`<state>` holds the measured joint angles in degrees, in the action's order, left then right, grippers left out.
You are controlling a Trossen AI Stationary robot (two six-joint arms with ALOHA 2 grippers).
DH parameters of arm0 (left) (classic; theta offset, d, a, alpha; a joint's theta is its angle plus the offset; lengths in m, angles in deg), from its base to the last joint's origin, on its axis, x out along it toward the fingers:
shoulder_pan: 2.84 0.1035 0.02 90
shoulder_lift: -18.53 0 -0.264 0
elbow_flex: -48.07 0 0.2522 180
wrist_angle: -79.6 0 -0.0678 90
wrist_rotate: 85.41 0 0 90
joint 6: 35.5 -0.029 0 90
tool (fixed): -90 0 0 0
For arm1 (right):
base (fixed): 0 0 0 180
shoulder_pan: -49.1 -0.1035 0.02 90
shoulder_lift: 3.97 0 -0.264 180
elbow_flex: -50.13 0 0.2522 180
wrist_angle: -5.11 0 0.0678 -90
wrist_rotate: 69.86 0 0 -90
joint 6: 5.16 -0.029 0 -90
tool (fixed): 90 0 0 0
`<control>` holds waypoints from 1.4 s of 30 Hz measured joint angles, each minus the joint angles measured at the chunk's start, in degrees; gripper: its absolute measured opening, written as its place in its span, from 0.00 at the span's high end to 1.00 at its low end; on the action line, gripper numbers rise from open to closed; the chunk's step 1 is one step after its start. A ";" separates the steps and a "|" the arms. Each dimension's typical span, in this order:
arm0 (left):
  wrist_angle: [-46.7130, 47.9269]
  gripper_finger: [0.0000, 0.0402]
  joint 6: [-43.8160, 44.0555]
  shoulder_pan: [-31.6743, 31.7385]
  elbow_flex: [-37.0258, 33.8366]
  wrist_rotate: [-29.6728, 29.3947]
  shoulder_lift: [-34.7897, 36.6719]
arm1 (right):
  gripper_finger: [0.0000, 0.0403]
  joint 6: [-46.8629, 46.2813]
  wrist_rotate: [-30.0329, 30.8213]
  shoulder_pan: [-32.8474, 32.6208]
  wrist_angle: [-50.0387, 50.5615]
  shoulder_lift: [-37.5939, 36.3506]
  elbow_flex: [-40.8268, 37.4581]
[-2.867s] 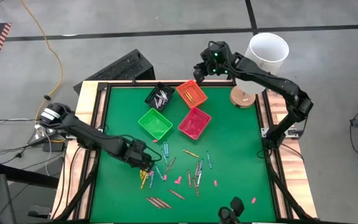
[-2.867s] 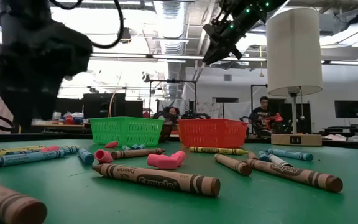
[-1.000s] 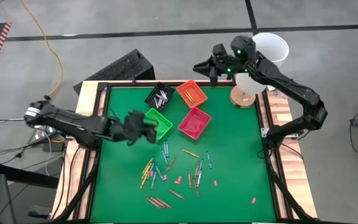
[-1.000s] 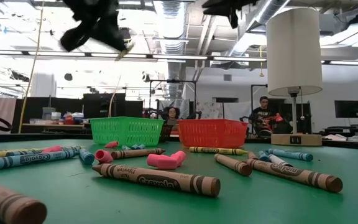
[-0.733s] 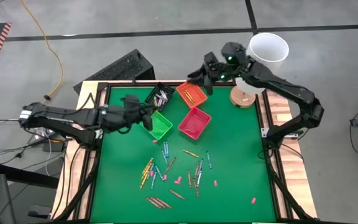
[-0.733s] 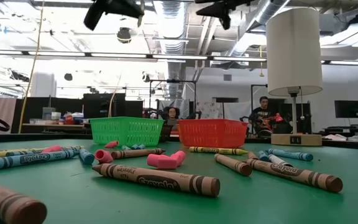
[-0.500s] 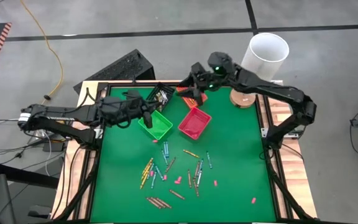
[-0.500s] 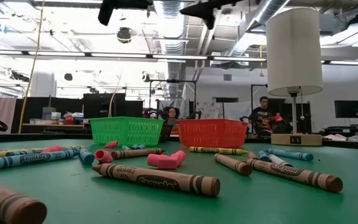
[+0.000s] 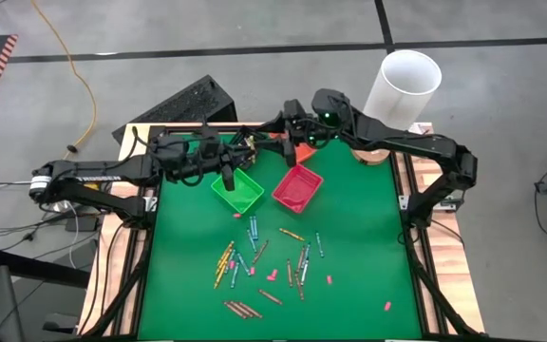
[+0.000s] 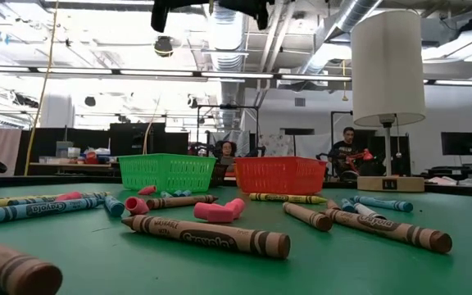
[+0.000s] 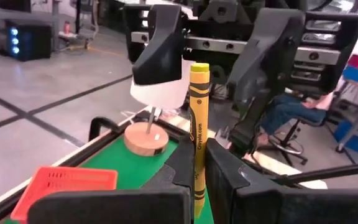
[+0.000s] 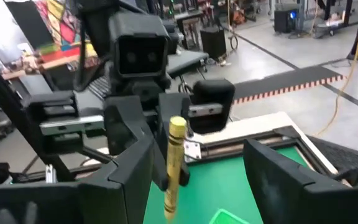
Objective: Sort crayons
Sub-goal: Put the yellow crayon into the bin
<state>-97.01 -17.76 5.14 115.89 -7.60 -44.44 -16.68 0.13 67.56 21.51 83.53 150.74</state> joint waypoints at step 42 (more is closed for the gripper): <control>-3.91 0.93 -2.36 2.64 -0.02 -0.96 -3.02 | 0.98 -2.64 1.83 1.20 -0.57 2.17 0.10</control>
<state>-100.92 -20.12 7.78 115.87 -8.55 -47.46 -19.32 1.96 68.76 20.94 85.70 150.85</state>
